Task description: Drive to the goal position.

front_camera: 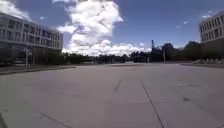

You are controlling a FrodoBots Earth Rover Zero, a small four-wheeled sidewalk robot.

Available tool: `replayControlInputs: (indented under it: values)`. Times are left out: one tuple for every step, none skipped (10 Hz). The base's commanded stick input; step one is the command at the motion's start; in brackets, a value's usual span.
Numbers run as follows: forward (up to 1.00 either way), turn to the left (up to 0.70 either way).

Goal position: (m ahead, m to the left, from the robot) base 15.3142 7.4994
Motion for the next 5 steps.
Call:
replayControlInputs:
  values:
    - [0.7,0.0]
    - [0.7,0.0]
    - [0.7,0.0]
    - [0.7,0.0]
    - [0.7,0.0]
